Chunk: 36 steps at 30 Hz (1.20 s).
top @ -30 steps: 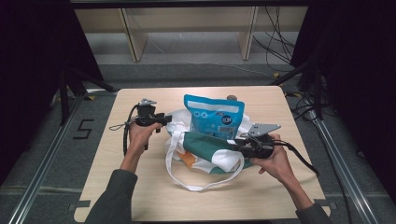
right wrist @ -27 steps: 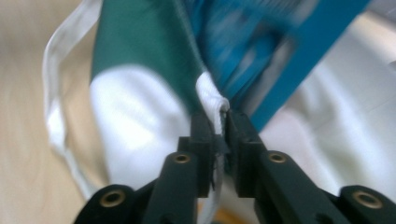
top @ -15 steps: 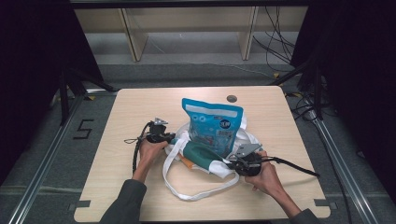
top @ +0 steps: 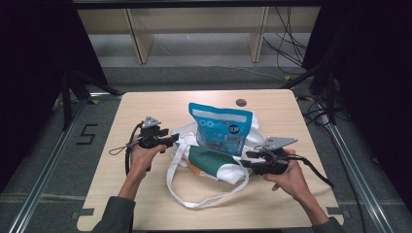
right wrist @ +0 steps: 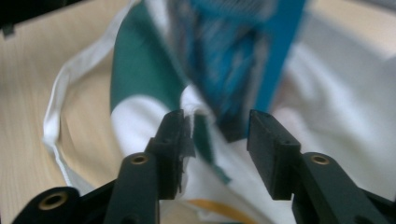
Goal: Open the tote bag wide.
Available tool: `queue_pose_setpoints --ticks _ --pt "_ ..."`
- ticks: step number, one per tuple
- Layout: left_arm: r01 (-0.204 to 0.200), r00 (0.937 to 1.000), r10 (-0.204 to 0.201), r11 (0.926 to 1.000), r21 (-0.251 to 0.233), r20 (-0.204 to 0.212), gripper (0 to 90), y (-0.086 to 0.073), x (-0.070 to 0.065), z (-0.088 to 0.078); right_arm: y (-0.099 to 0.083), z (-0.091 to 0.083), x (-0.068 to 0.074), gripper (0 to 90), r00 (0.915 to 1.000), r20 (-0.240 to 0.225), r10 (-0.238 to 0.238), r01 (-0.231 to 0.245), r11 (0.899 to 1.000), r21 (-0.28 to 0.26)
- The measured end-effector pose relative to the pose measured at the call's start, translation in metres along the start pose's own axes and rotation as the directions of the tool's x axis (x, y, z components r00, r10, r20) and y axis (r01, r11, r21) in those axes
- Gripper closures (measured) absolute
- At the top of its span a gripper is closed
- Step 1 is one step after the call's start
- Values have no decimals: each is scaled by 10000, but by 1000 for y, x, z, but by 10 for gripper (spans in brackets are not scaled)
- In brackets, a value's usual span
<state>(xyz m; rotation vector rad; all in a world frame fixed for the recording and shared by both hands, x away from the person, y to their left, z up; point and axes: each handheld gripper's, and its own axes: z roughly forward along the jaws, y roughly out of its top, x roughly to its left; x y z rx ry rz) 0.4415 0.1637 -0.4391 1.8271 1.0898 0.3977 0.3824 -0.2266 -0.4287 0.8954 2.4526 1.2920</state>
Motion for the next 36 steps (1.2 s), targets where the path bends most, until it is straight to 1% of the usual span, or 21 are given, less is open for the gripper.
queue_pose_setpoints --ticks 2,3,5,6,7,8,9,10,13,17,20,22,24,26,28,30,32,33,34,35,36 --pt "-246 9979 250 9997 -85 589 461 0 -13 -5 5 -11 -8 564 9997 228 54 -45 9993 -381" --pt "-510 9927 521 9986 -126 1086 450 -1 -27 -7 9 -20 -18 546 9980 558 313 -272 9970 -723" --pt "-672 9889 695 9975 -222 1314 444 -1 -32 -6 11 -22 -23 534 9966 597 560 -498 9936 -1013" --pt "-867 9787 870 9962 -98 1859 446 -3 -41 -1 13 -24 -34 531 9910 1107 747 -614 9910 -1188" --pt "-867 9787 870 9962 -98 1859 454 -3 -41 -1 13 -24 -34 531 9910 1107 747 -614 9910 -1188" --pt "-1010 9740 989 9949 -4 2036 454 -5 -44 1 15 -24 -40 531 9887 1308 729 -599 9931 -1011" --pt "-1185 9743 1162 9930 4 1932 448 -8 -48 6 15 -20 -53 531 9764 2027 749 -581 9945 -874" --pt "-1214 9729 1201 9926 -56 1976 453 -8 -46 7 14 -15 -56 530 9708 2225 899 -753 9945 -732" --pt "-955 9724 969 9953 -165 2121 468 -8 -45 7 11 0 -70 517 9724 2118 975 -990 9951 -36" --pt "-1367 9629 1376 9904 -200 2322 457 -8 -46 9 7 15 -74 525 9746 1965 1075 -1160 9927 322" --pt "-1411 9595 1392 9899 -96 2448 446 -9 -46 11 4 19 -74 545 9751 1965 1028 -1168 9913 608" --pt "-1951 9451 1888 9808 -29 2666 441 -11 -49 14 4 17 -75 558 9756 1943 1023 -1142 9921 512" --pt "-2123 9456 2017 9771 144 2553 447 -15 -55 15 4 17 -76 574 9755 1888 1130 -1250 9907 528" --pt "-2744 9318 2597 9613 237 2535 536 -20 -57 20 2 19 -77 633 9760 1915 1035 -1163 9916 569" --pt "-2727 9286 2542 9616 325 2703 655 -26 -59 24 1 20 -77 748 9733 1918 1260 -1409 9878 664" --pt "-2755 9265 2547 9605 382 2771 711 -28 -61 24 -2 21 -84 848 9718 2098 1077 -1196 9918 448" --pt "-3432 9063 3126 9371 640 2843 734 -36 -65 26 -5 25 -88 876 9678 2246 1135 -1273 9907 481" --pt "-3897 8929 3569 9180 742 2743 739 -39 -66 26 -7 29 -87 880 9625 2297 1445 -1617 9852 577" --pt "-3925 8958 3576 9151 922 2640 742 -43 -70 27 -10 34 -89 881 9637 2398 1170 -1382 9877 735" --pt "-4338 8779 3950 8954 1002 2705 746 -46 -70 27 -10 36 -89 882 9588 2564 1226 -1516 9837 966" --pt "-4190 8865 3789 9009 1133 2655 747 -50 -71 28 -12 40 -91 882 9587 2640 1059 -1368 9854 1016"
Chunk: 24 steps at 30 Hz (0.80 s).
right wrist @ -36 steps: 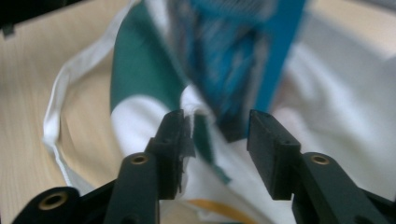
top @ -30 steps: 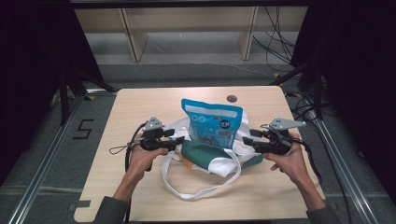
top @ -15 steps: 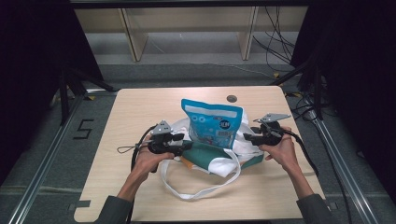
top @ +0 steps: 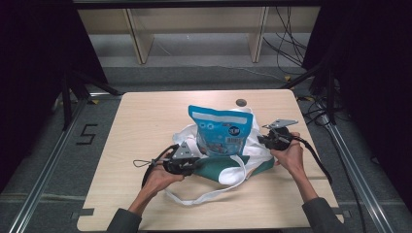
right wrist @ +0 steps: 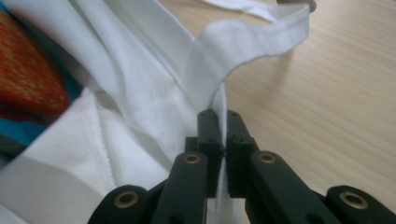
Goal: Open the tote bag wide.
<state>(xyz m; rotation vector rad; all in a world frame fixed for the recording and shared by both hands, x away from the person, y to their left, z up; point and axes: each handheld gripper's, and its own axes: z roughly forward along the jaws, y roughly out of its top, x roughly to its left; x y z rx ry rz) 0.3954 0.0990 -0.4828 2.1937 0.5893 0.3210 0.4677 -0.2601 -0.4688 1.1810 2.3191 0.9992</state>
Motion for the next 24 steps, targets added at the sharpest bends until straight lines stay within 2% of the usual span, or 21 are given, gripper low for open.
queue_pose_setpoints --ticks 1,2,4,5,6,7,8,9,10,11,12,13,15,17,19,20,21,22,23,24 --pt "0 10000 0 10000 0 0 750 0 0 0 0 0 0 882 10000 0 0 0 10000 0" --pt "-21 10000 21 10000 63 -9 750 -3 0 2 0 4 -1 882 9996 143 -227 226 9997 67" --pt "-91 9998 96 9997 238 -196 754 -9 -2 8 -1 14 0 883 9990 263 -356 342 9979 545" --pt "-52 9998 55 9998 184 -194 755 -9 -3 8 -2 18 0 883 9973 359 -642 619 9960 641" --pt "-122 9997 127 9996 263 -194 755 -8 -3 7 -4 21 3 883 9974 453 -557 537 9976 429" --pt "-48 9997 55 9996 284 -256 753 -7 -3 6 -3 20 2 882 9970 382 -676 655 9964 537" --pt "-52 9995 63 9994 342 -320 748 -5 -3 5 -4 21 1 882 9973 391 -627 616 9977 287" --pt "-52 9995 63 9994 342 -320 737 -5 -3 5 -3 17 1 878 9989 239 -395 383 9982 459" --pt "158 9997 -157 9999 31 -203 718 0 -2 0 -3 16 0 871 9986 240 -473 463 9981 403" --pt "158 9997 -157 9999 31 -203 675 0 -2 0 -3 16 0 871 9986 240 -473 463 9981 403" --pt "1065 9943 -1064 9919 -691 49 633 5 2 -8 -1 9 -2 835 9995 172 -268 266 9996 94" --pt "1277 9917 -1257 9875 -926 269 616 8 4 -13 1 5 -5 809 9996 101 -257 259 9996 -140" --pt "1435 9894 -1397 9817 -1249 386 576 15 8 -25 3 -4 -9 739 9996 -102 267 -271 9988 -411" --pt "1454 9893 -1423 9794 -1405 320 560 17 10 -30 5 -11 -12 705 9987 -325 383 -409 9957 -829" --pt "1584 9874 -1573 9742 -1608 196 551 20 14 -38 6 -14 -13 678 9980 -447 445 -486 9944 -943" --pt "1623 9866 -1626 9721 -1692 123 543 21 16 -41 8 -24 -13 661 9982 -357 483 -518 9930 -1064" --pt "1723 9849 -1728 9695 -1745 129 543 20 17 -44 8 -24 -13 661 9982 -357 483 -518 9930 -1064" --pt "1811 9833 -1817 9677 -1754 129 535 20 17 -46 8 -28 -11 645 9953 -507 819 -874 9894 -1156" --pt "1888 9817 -1905 9667 -1726 65 528 19 17 -49 9 -35 -12 622 9974 -530 488 -553 9901 -1288" --pt "1888 9817 -1905 9667 -1726 65 524 19 17 -49 8 -37 -11 610 9979 -481 433 -497 9886 -1424"
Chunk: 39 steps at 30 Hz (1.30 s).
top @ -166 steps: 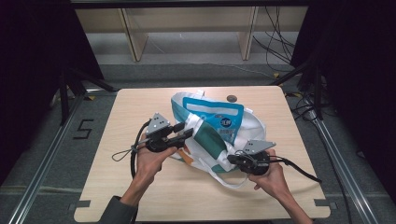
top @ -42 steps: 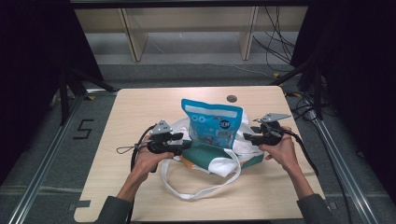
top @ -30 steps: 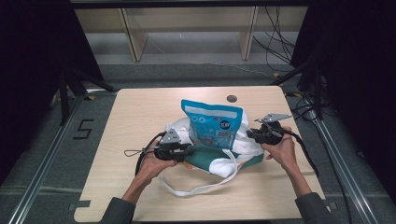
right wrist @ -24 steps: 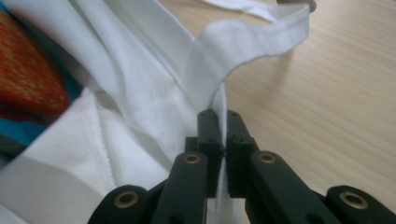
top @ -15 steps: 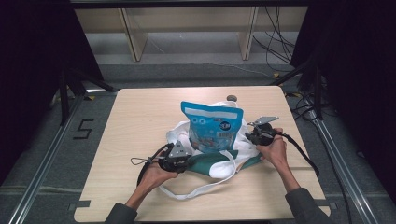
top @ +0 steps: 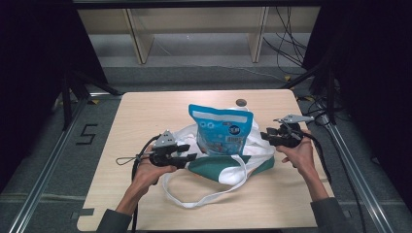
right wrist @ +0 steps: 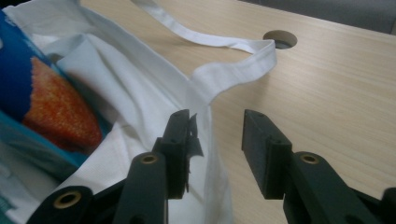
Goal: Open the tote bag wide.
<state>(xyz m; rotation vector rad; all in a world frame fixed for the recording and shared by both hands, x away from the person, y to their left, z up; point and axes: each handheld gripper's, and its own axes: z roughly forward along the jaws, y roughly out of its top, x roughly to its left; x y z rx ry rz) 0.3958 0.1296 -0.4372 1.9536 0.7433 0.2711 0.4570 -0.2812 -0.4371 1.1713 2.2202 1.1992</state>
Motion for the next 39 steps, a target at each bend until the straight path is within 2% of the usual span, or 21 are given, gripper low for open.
queue_pose_setpoints --ticks 2,3,4,6,7,9,10,11,14,16,18,20,23,25,28,29,31,34,35,38,39 --pt "5 10000 -5 10000 30 -8 510 -2 -1 -2 0 -5 1 595 9997 -210 145 -147 9999 -85" --pt "21 10000 -21 10000 -26 -89 502 -2 -2 -4 -1 -7 4 580 9987 -145 480 -480 9988 7" --pt "114 9998 -115 9999 -86 -168 490 -2 -2 -5 -2 -8 2 566 9999 -64 157 -158 9998 -104" --pt "143 9997 -145 9998 -122 -217 469 -2 -2 -6 -2 -10 4 555 9989 -37 474 -474 9989 -38" --pt "392 9986 -398 9991 -187 -343 455 -3 -4 -9 -2 -13 2 533 9999 -92 103 -102 9999 80" --pt "497 9981 -504 9985 -219 -358 423 -5 -6 -10 -4 -16 3 517 10000 -84 6 -7 10000 -86" --pt "513 9978 -521 9985 -202 -411 401 -6 -7 -10 -6 -18 5 508 9999 -164 -10 9 10000 -53" --pt "593 9968 -600 9981 -137 -533 380 -7 -8 -11 -7 -19 8 495 9991 -290 296 -297 9996 -36" --pt "707 9954 -724 9971 -285 -633 345 -10 -9 -13 -9 -24 10 473 9994 -267 216 -215 9998 17" --pt "844 9918 -882 9955 -443 -923 303 -14 -10 -17 -13 -30 11 445 9995 -316 9 -10 10000 -54" --pt "931 9895 -985 9942 -546 -1062 266 -16 -10 -18 -17 -34 16 433 9996 -230 192 -192 9998 -10" --pt "1416 9808 -1495 9874 -700 -1249 238 -23 -13 -21 -21 -38 18 428 9995 -280 116 -116 9999 13" --pt "1502 9764 -1604 9855 -786 -1449 211 -28 -14 -24 -26 -43 19 418 9996 -270 -80 83 9999 111" --pt "1613 9718 -1737 9830 -875 -1595 206 -34 -18 -30 -29 -46 22 413 9994 -333 69 -66 9999 101" --pt "1566 9723 -1698 9834 -919 -1604 196 -39 -20 -33 -32 -49 24 406 9996 -255 73 -72 10000 56" --pt "1679 9687 -1806 9820 -864 -1705 189 -41 -22 -35 -34 -50 26 405 9994 -317 100 -98 9999 54" --pt "1545 9719 -1656 9849 -775 -1672 166 -47 -23 -39 -38 -54 28 401 9994 -347 -98 102 9999 123" --pt "1787 9659 -1919 9799 -889 -1735 166 -52 -25 -42 -43 -57 32 399 9990 -453 63 -52 9997 246" --pt "1653 9698 -1780 9824 -873 -1667 166 -53 -24 -44 -44 -57 33 398 9993 -378 17 -13 9999 100" --pt "1647 9688 -1778 9825 -874 -1728 153 -55 -24 -46 -47 -58 34 396 9993 -387 6 1 9998 185" --pt "1941 9651 -2054 9775 -829 -1622 152 -59 -25 -46 -49 -58 35 393 9992 -400 25 -14 9996 272"
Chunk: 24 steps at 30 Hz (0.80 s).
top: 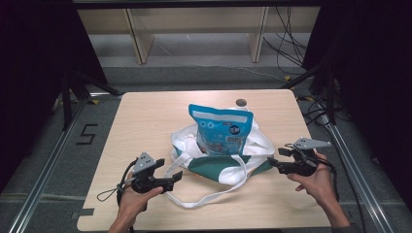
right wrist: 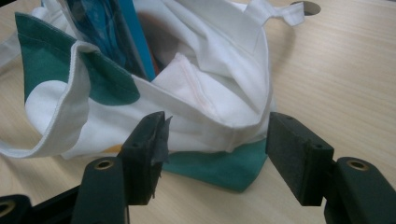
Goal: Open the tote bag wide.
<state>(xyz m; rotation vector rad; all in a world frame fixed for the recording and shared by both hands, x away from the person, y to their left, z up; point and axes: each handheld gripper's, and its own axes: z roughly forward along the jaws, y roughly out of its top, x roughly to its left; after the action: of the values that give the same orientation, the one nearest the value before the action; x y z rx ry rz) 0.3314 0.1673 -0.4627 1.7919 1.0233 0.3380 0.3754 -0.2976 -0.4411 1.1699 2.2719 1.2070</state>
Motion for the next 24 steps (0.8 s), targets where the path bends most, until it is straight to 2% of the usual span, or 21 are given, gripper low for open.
queue_pose_setpoints --ticks 1,3,4,7,8,9,11,12,13,17,18,19,21,22,23,24 --pt "0 10000 0 10000 0 0 152 0 0 0 0 0 0 393 10000 0 0 0 10000 0" --pt "-99 9996 100 9999 -20 268 152 -3 1 -1 -2 1 -1 391 9997 27 -256 256 9997 31" --pt "75 9999 -75 10000 -37 146 152 -6 0 -3 -5 2 1 388 10000 -90 4 -2 9999 145" --pt "127 9999 -126 9999 -67 118 152 -9 1 -5 -8 1 4 386 9998 -172 69 -64 9995 312" --pt "70 9999 -70 10000 -19 117 152 -10 2 -6 -9 1 2 385 9996 -25 -275 275 9994 203" --pt "155 9999 -155 9999 -59 57 152 -12 1 -7 -10 1 5 383 10000 -52 -27 28 9997 238" --pt "126 9999 -125 9999 -40 64 152 -13 1 -7 -11 0 5 379 9998 -125 -164 167 9995 277" --pt "177 9998 -176 9998 -65 44 152 -14 1 -8 -12 -2 6 376 9999 -125 -88 92 9995 314" --pt "118 9999 -118 9999 -7 41 152 -15 1 -8 -14 -2 9 374 9995 -294 64 -58 9997 220" --pt "66 10000 -66 10000 27 8 152 -21 -2 -10 -18 -3 9 342 9998 -142 -172 174 9997 168" --pt "-91 10000 91 9999 120 -8 152 -22 -1 -10 -20 -4 10 333 9998 -164 -86 90 9997 235" --pt "-160 9998 162 9997 180 -102 152 -24 -3 -11 -24 -4 14 329 9994 -273 200 -194 9996 225" --pt "-138 9999 139 9997 221 -50 152 -27 -4 -10 -29 -5 16 328 9996 -194 217 -210 9992 349" --pt "-212 9998 213 9994 270 -37 152 -28 -4 -10 -31 -4 15 327 9994 -343 2 11 9993 369" --pt "-212 9998 213 9994 270 -37 153 -28 -4 -10 -31 -4 15 327 9994 -343 2 11 9993 369" --pt "-296 9996 296 9991 306 -16 152 -30 -6 -10 -36 -5 16 323 9999 -70 -110 113 9987 497"
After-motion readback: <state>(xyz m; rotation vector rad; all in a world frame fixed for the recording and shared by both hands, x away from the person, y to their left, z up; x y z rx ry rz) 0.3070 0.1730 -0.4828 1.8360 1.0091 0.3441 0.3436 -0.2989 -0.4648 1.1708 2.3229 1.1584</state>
